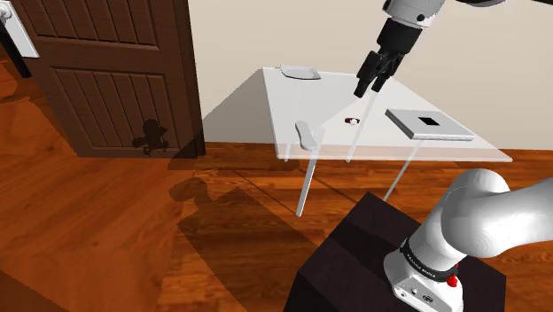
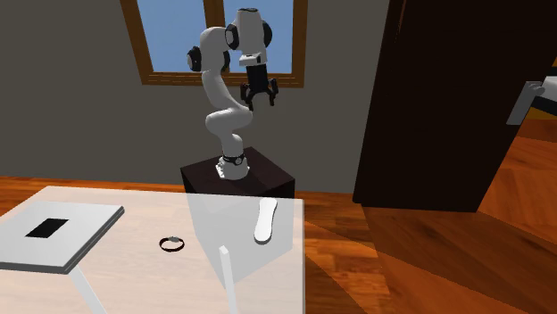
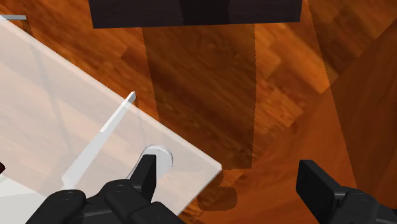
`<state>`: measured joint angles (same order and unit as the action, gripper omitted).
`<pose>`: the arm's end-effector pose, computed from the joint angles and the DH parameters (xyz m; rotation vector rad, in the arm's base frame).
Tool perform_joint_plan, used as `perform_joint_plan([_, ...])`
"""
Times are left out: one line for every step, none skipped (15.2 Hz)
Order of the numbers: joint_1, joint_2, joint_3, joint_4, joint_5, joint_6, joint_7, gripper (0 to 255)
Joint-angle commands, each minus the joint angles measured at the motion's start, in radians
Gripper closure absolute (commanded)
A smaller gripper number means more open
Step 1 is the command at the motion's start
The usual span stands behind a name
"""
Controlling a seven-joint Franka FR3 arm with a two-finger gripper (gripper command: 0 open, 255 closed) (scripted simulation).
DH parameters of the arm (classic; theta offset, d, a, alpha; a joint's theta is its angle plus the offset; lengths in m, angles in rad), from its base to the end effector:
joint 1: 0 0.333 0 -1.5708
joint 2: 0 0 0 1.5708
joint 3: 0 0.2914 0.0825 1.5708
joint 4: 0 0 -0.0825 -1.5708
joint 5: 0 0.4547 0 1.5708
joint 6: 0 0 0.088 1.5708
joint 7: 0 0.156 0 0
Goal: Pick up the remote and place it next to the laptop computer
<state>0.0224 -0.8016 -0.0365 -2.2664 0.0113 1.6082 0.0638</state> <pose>0.4009 -0.0060 0.5831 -3.0902 0.1055 -0.2197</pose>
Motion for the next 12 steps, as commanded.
perform_joint_plan([0.000,0.000,0.000,0.000,0.000,0.000,0.000,0])
perform_joint_plan([-0.006,0.026,-0.001,-0.006,-0.001,0.027,0.010,0])
perform_joint_plan([-0.012,0.053,-0.003,-0.010,-0.002,0.054,0.020,0])
perform_joint_plan([-0.019,0.081,-0.005,-0.013,-0.003,0.081,0.030,0])
perform_joint_plan([-0.025,0.110,-0.006,-0.015,-0.004,0.107,0.040,0])
perform_joint_plan([-0.030,0.140,-0.008,-0.016,-0.005,0.133,0.050,0])
perform_joint_plan([-0.036,0.170,-0.011,-0.016,-0.006,0.158,0.059,0])
perform_joint_plan([-0.042,0.200,-0.013,-0.015,-0.006,0.183,0.069,0])
perform_joint_plan([-0.047,0.232,-0.015,-0.012,-0.007,0.207,0.079,0])
perform_joint_plan([-0.053,0.263,-0.018,-0.009,-0.008,0.231,0.088,0])
perform_joint_plan([-0.058,0.296,-0.021,-0.004,-0.008,0.254,0.098,0])
perform_joint_plan([-0.063,0.329,-0.024,0.001,-0.008,0.276,0.107,0])
